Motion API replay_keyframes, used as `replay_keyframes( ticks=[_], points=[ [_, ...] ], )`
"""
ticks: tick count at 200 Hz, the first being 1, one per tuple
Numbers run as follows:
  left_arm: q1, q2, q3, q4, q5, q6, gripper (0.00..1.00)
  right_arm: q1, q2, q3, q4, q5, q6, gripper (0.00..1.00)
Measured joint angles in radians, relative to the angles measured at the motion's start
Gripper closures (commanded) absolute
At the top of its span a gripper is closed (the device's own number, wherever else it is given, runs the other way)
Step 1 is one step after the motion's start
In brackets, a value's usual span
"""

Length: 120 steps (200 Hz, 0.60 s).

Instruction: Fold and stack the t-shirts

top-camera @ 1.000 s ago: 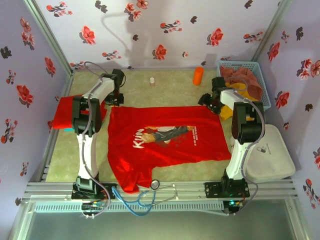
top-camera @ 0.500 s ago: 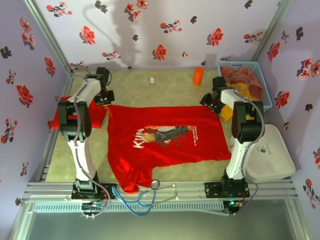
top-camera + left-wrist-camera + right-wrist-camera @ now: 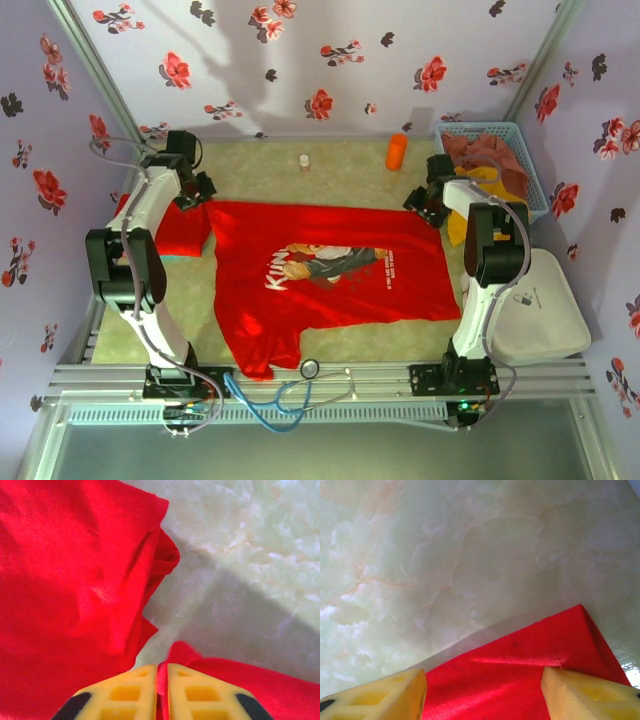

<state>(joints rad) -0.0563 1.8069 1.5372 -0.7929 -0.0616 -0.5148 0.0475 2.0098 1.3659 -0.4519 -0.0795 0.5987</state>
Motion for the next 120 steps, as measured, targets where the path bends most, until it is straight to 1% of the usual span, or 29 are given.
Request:
replay_keyframes(
  ticks=[15, 31, 60, 85, 120],
  points=[
    [0.005, 0.001, 0.0, -0.003, -0.013, -0.005, 0.73, -0.002, -0.006, -0.006, 0.01, -0.006, -0.001, 0.32],
    [0.009, 0.001, 0.0, -0.008, -0.029, -0.003, 0.65, -0.006, -0.015, -0.015, 0.016, -0.015, -0.004, 0.3],
    [0.009, -0.01, -0.007, -0.02, -0.043, -0.003, 0.62, -0.006, -0.035, -0.029, 0.02, -0.032, -0.006, 0.25],
    [-0.009, -0.075, -0.061, -0.027, -0.043, 0.001, 0.58, -0.003, -0.074, -0.038, 0.019, -0.047, -0.012, 0.22],
    [-0.086, -0.214, -0.202, -0.026, -0.021, 0.0, 0.56, 0.017, -0.153, -0.071, 0.01, -0.052, -0.016, 0.22]
  ],
)
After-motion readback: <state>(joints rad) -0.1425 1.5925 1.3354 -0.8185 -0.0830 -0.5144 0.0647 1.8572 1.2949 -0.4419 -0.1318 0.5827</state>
